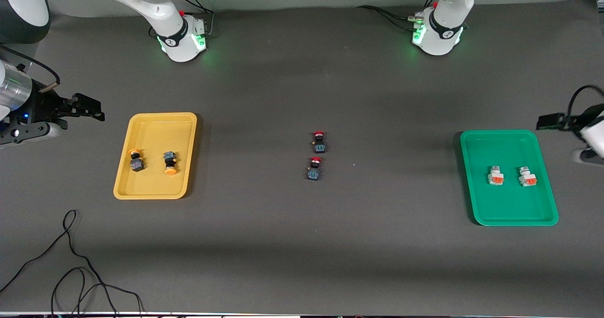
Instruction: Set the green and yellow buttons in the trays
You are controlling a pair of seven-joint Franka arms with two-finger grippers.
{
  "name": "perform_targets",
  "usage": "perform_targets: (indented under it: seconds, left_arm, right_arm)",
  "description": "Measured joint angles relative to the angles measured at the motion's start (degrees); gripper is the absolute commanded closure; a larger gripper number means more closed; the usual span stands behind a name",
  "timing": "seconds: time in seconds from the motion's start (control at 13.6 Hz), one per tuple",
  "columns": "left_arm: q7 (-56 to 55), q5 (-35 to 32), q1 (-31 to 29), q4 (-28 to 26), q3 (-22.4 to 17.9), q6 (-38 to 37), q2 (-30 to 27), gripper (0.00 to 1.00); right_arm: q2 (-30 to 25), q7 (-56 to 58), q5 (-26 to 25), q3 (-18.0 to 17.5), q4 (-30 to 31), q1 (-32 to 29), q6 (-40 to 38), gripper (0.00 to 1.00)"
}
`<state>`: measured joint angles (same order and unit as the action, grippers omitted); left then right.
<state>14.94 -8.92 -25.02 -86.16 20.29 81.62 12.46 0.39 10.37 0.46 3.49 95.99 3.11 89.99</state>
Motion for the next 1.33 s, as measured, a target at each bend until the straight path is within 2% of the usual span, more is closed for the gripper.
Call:
perform_targets:
  seconds: [0.22, 0.37, 0.66, 1.11, 1.18, 1.33]
  left_arm:
    - [-0.84, 0.22, 0.85, 6.64, 0.14, -6.78, 0.06, 0.00]
    - [-3.63, 0.46, 2.80, 8.61, 0.27, -9.30, 0.09, 0.00]
    - [-7.48, 0.50, 7.49, 8.98, 0.33, -9.96, 0.09, 0.00]
    - [-7.68, 0.55, 9.41, 8.94, 0.05, -9.45, 0.13, 0.01]
    - [-8.00, 0.56, 11.50, 8.94, -1.40, -9.29, 0.09, 0.01]
    - [-8.67, 0.64, 19.15, 8.94, -8.31, -9.00, -0.14, 0.01]
  right_arm:
    - [-0.23, -1.66, -0.19, -0.11, -0.11, -0.22, 0.13, 0.00]
    - [-0.23, -2.02, -0.22, -1.24, -0.11, -2.31, 0.18, 0.00]
    - [-0.27, -4.31, -0.30, -2.87, -0.84, -3.87, 0.30, 0.00]
    - [-0.41, -5.27, -0.64, -3.06, -1.52, -4.15, 0.30, 0.00]
    - [-0.40, -5.29, -0.64, -3.05, -1.52, -4.29, 0.30, 0.00]
    - [-0.40, -5.48, -0.64, -3.05, -1.54, -4.43, 0.31, 0.00]
